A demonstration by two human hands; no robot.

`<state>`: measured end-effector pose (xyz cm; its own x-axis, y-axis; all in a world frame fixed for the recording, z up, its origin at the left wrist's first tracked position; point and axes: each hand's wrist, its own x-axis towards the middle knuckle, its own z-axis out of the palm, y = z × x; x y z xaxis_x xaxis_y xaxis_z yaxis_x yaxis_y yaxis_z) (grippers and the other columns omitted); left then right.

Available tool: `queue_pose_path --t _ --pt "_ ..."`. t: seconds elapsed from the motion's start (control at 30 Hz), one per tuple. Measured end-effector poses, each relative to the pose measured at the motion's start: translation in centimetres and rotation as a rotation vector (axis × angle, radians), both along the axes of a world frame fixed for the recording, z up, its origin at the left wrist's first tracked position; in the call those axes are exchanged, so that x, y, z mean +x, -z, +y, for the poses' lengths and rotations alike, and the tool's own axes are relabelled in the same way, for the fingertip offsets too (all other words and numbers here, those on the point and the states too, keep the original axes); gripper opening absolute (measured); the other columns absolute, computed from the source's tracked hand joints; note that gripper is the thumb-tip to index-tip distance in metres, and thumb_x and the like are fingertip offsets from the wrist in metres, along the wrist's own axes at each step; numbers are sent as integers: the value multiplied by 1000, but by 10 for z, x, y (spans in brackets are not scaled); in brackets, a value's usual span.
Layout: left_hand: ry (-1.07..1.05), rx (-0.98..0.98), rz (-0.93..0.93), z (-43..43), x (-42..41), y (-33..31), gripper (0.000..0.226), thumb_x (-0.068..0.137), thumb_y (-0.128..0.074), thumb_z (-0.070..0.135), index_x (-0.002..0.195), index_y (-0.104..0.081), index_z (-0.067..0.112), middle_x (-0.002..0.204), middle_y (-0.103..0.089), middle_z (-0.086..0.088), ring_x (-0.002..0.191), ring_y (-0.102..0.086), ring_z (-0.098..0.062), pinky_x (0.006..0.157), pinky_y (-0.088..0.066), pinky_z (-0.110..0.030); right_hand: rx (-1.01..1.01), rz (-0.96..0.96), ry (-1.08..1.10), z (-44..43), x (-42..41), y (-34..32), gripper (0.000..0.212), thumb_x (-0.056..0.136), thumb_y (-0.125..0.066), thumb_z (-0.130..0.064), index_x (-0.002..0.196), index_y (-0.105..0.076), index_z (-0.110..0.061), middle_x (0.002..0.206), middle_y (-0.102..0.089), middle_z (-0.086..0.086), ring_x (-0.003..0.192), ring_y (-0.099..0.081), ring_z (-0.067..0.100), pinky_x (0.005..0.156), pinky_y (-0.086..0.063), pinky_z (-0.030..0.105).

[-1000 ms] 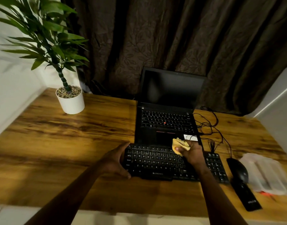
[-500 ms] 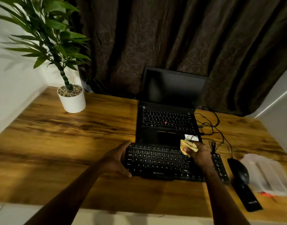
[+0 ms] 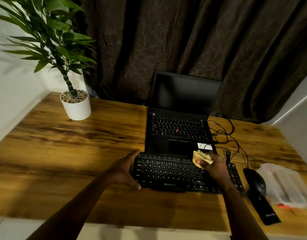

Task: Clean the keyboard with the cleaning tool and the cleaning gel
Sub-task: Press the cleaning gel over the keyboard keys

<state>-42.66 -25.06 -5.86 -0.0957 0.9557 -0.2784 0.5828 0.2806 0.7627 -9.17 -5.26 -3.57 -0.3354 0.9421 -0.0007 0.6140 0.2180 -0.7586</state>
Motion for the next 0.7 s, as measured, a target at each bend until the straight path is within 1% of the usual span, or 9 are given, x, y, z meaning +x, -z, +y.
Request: queue_pose_path --t 0.07,0.1,0.2,0.3,0.4,0.47,0.53,0.6,0.7 --pt "5 0 1 0 0 0 142 38 -90 55 154 -8 44 162 -17 9 148 -19 -15 120 -24 -40 -3 1 -48 -6 -8 -3 24 75 -82 -8 94 -69 -15 81 -66 -8 75 -66 14 55 -52 15" --pt "6 -1 8 0 -1 0 142 38 -90 55 154 -8 45 162 -17 9 148 -18 -15 120 -24 -41 0 -5 -70 -6 -8 -3 23 75 -82 -8 91 -68 -17 80 -66 -7 74 -65 13 54 -51 14" --pt "7 -3 20 0 -1 2 143 38 -91 56 153 -7 47 163 -17 8 148 -18 -15 120 -25 -41 -9 -47 -48 1 10 -4 24 76 -81 -9 96 -70 -12 87 -69 1 78 -66 15 57 -50 15" --pt "10 -12 10 1 -1 1 144 40 -94 50 154 -7 43 163 -16 9 149 -17 -15 120 -26 -39 38 -99 -1 7 27 -3 29 77 -81 -12 105 -71 -9 91 -72 6 84 -68 20 63 -49 21" --pt "10 -23 -7 1 0 2 145 41 -96 46 155 -6 41 163 -15 10 148 -16 -14 118 -28 -34 86 -117 25 2 19 0 34 76 -82 -14 108 -71 -5 92 -71 7 83 -66 21 63 -44 18" --pt "12 -26 -2 1 0 1 145 41 -96 45 155 -6 41 163 -14 10 149 -15 -15 118 -27 -35 83 -98 -1 -3 7 2 35 75 -83 -12 106 -70 -3 91 -68 5 85 -65 22 65 -43 16" --pt "18 -33 3 1 0 0 146 41 -95 47 155 -5 42 163 -12 10 149 -14 -17 118 -28 -38 73 -96 -37 -7 -1 1 32 76 -82 -11 104 -71 -4 89 -68 4 82 -64 18 66 -43 14" --pt "15 -39 7 0 -1 0 146 40 -95 48 155 -5 42 163 -13 10 149 -15 -17 118 -28 -39 81 -104 -59 -5 1 -2 29 76 -82 -9 102 -72 -4 86 -67 3 78 -63 13 66 -44 16" --pt "17 -45 14 1 -1 0 148 36 -95 53 154 -4 46 163 -15 10 149 -16 -18 117 -30 -40 52 -104 -20 -1 19 -4 25 77 -81 -11 100 -72 -7 88 -70 5 81 -67 21 65 -52 26"
